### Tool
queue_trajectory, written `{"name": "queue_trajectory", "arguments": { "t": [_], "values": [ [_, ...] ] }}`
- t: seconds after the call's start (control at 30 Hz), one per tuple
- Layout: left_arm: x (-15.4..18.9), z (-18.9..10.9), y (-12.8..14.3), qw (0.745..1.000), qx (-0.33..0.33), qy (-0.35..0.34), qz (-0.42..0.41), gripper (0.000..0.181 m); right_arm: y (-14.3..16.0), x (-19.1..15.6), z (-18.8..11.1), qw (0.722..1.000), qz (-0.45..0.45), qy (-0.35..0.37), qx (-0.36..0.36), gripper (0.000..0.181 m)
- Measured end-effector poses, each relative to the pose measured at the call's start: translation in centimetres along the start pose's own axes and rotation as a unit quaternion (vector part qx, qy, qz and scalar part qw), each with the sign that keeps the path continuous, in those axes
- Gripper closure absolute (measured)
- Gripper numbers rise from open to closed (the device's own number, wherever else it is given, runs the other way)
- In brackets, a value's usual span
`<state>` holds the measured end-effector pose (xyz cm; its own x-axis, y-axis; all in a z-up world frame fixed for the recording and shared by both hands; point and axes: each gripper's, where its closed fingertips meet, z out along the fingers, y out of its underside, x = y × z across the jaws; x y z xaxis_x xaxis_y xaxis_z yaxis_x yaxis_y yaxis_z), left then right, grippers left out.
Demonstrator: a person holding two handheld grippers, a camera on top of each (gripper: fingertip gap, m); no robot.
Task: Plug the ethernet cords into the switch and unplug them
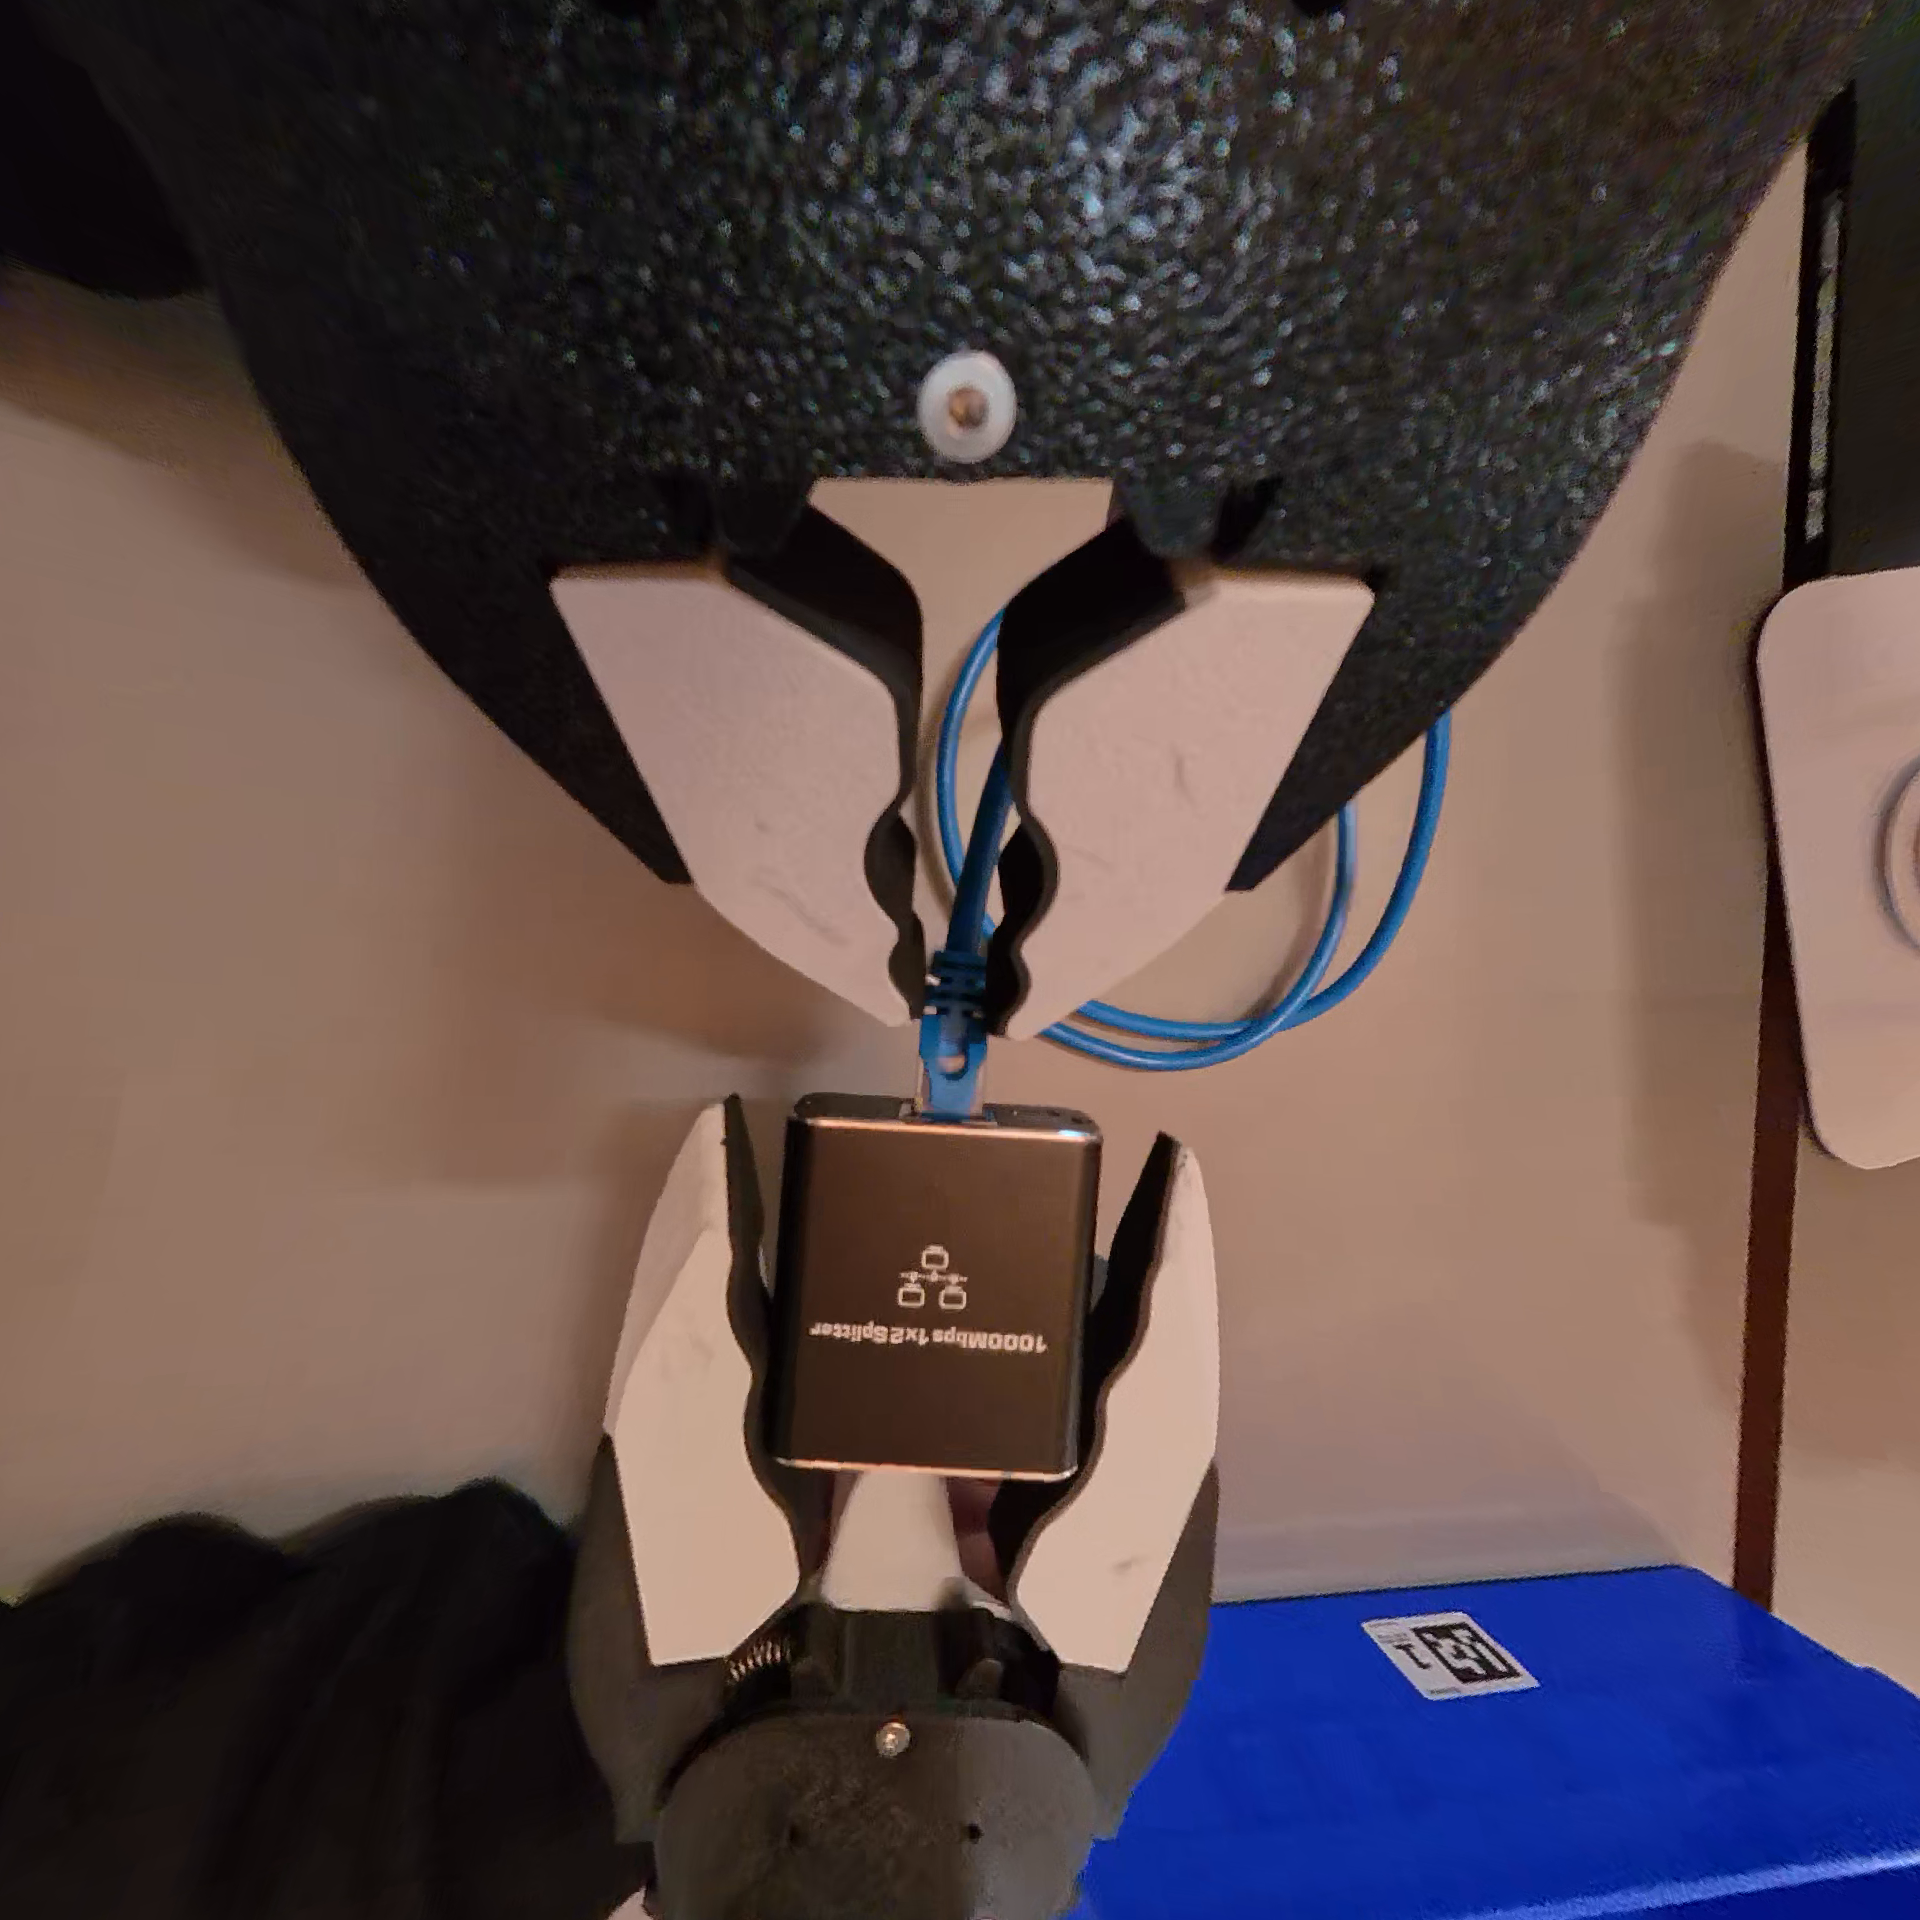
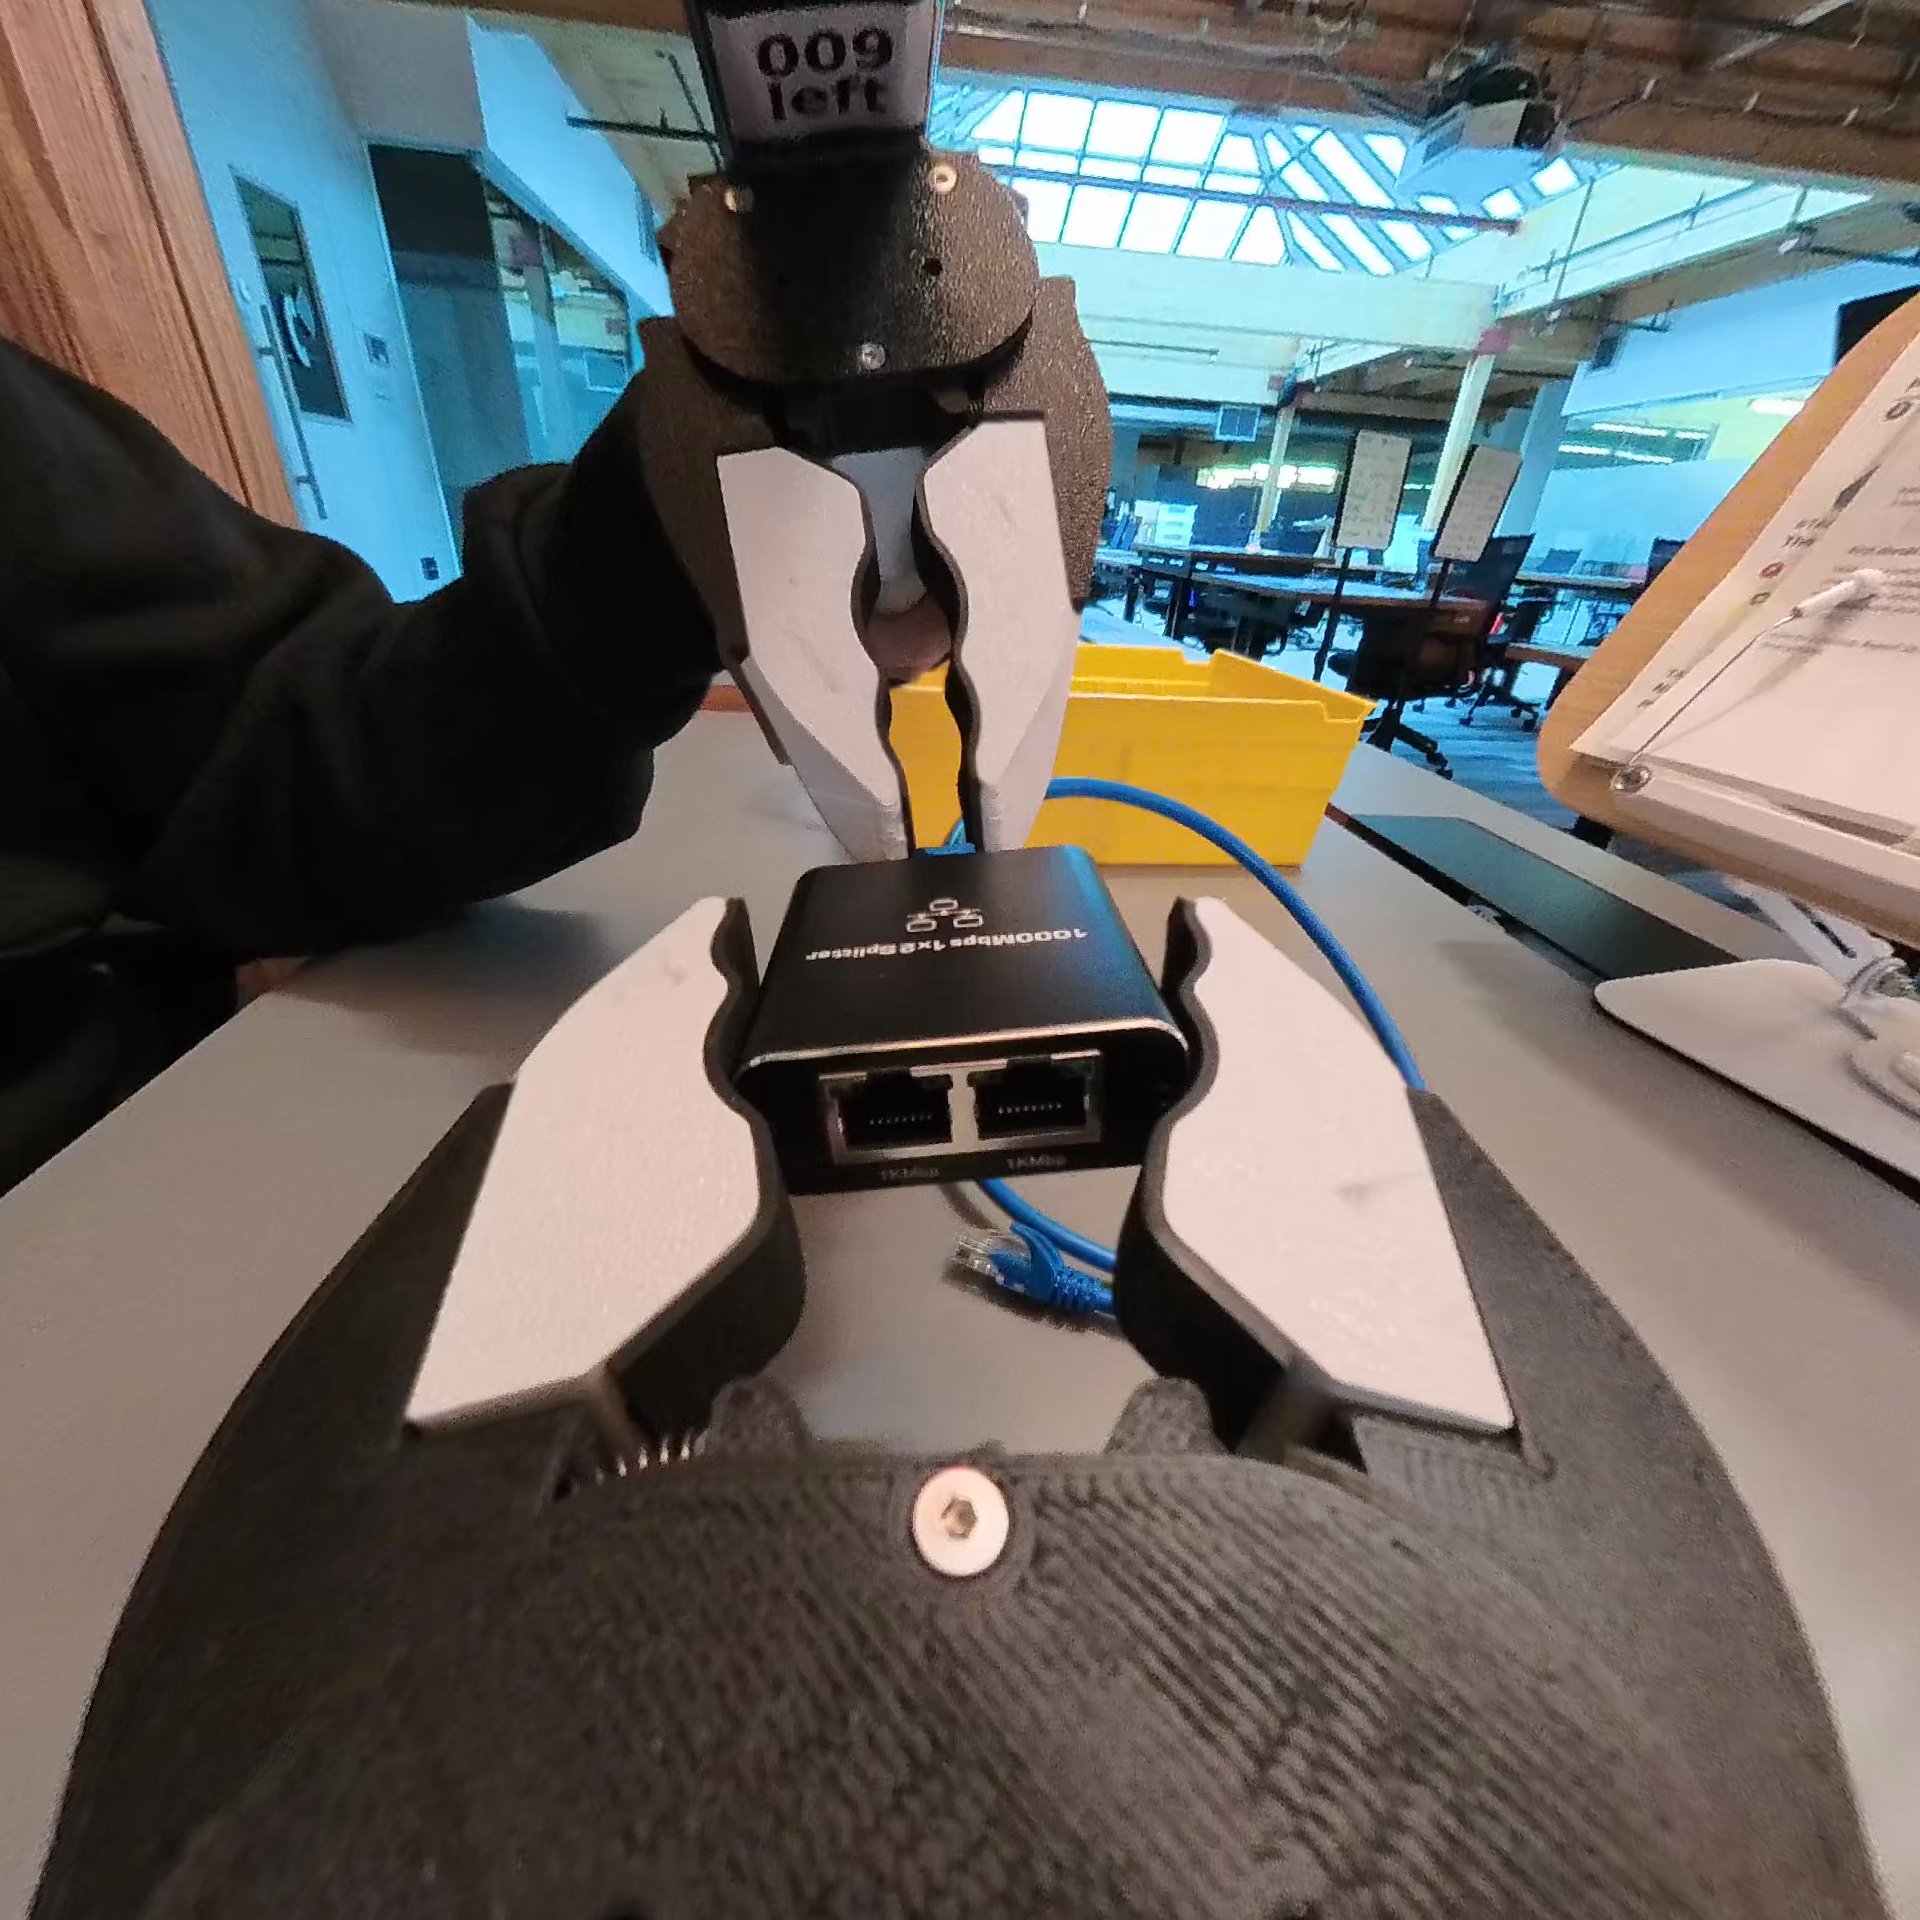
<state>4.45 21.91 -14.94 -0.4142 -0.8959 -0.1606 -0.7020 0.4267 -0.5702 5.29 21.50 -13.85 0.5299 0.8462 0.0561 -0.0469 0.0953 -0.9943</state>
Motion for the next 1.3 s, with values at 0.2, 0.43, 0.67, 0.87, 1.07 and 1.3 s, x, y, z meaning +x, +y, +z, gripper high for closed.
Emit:
{"name": "queue_trajectory", "arguments": {
  "t": [0.2, 0.43, 0.67, 0.87, 1.07, 1.3],
  "values": [
    [-1.5, -1.2, -1.4, 0.997, 0.074, -0.031, -0.022, 0.170, -3.0, 2.0, -0.1, 0.996, -0.028, 0.058, 0.055, 0.106],
    [-9.8, -12.8, -3.3, 0.865, 0.354, -0.274, -0.228, 0.147, -12.6, 8.0, 1.9, 0.959, -0.154, 0.200, 0.126, 0.106],
    [-7.4, -10.6, -5.0, 0.784, 0.466, 0.103, -0.398, 0.160, -14.9, 6.3, 5.8, 0.936, -0.237, 0.220, 0.139, 0.106],
    [-5.4, -9.2, -5.3, 0.778, 0.449, 0.230, -0.374, 0.151, -14.8, 6.8, 4.7, 0.941, -0.224, 0.210, 0.141, 0.106],
    [-6.3, -10.1, -4.8, 0.754, 0.471, 0.230, -0.397, 0.158, -14.4, 6.1, 5.6, 0.939, -0.256, 0.201, 0.109, 0.106],
    [-6.6, -11.5, -3.5, 0.760, 0.475, 0.225, -0.382, 0.144, -14.3, 6.8, 4.4, 0.932, -0.277, 0.216, 0.085, 0.106]
  ]
}}
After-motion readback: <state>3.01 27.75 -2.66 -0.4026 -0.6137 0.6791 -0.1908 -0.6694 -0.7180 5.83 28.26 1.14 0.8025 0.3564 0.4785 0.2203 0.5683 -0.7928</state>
